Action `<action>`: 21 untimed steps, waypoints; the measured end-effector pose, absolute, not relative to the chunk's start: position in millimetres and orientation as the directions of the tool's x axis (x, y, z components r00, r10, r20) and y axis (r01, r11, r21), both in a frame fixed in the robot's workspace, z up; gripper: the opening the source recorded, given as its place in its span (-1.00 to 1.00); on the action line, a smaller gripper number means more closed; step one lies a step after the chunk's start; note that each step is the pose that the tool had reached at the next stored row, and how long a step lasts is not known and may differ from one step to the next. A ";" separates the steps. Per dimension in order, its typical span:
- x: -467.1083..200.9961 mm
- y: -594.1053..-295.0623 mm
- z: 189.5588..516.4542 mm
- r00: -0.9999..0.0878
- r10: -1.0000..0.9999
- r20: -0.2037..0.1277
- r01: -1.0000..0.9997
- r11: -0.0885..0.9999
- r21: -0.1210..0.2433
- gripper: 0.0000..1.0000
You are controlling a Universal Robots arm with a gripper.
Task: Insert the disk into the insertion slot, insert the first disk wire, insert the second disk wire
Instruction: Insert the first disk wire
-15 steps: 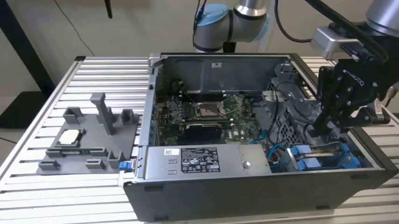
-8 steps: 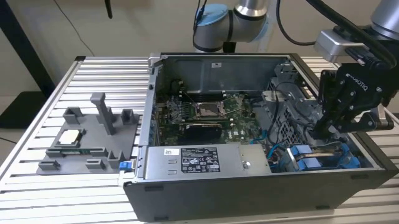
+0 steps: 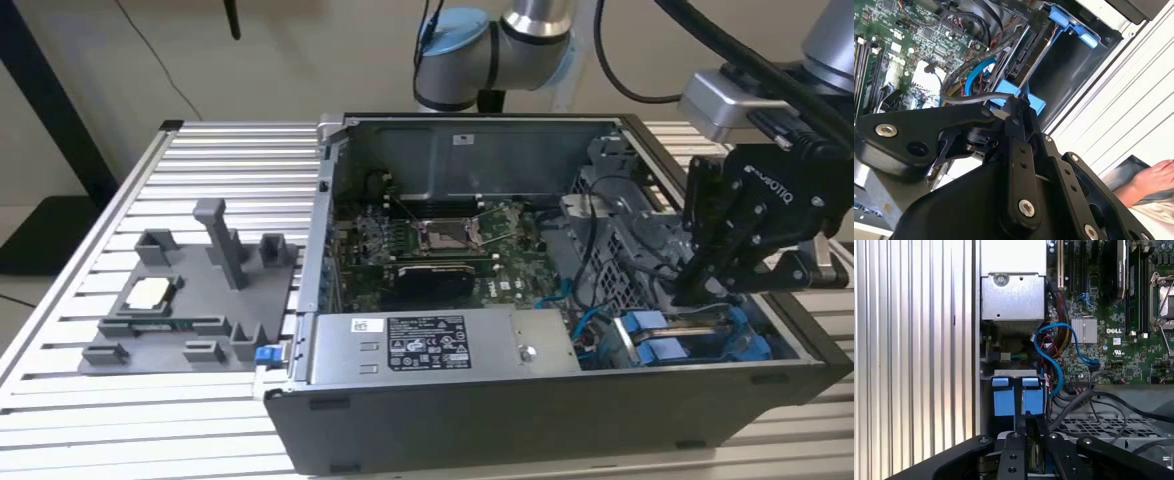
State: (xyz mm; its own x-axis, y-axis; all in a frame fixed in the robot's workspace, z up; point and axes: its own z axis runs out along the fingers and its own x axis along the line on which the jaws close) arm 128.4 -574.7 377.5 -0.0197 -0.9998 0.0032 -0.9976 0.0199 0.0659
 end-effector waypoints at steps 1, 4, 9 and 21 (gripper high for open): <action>128.6 -575.7 377.2 -0.020 -1.000 0.003 -0.997 0.020 0.068 -0.62; 129.7 -579.2 376.3 -0.020 -1.000 0.003 -0.997 0.020 0.074 -0.62; 137.6 -583.0 374.6 -0.020 -1.000 0.003 -0.997 0.020 0.078 -0.62; 147.6 -583.5 369.3 0.005 -1.000 0.003 -0.997 -0.005 0.074 -0.62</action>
State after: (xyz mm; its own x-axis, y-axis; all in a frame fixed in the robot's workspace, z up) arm 147.6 -583.5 369.3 0.0048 -1.0000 0.0035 -0.9972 -0.0045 0.0742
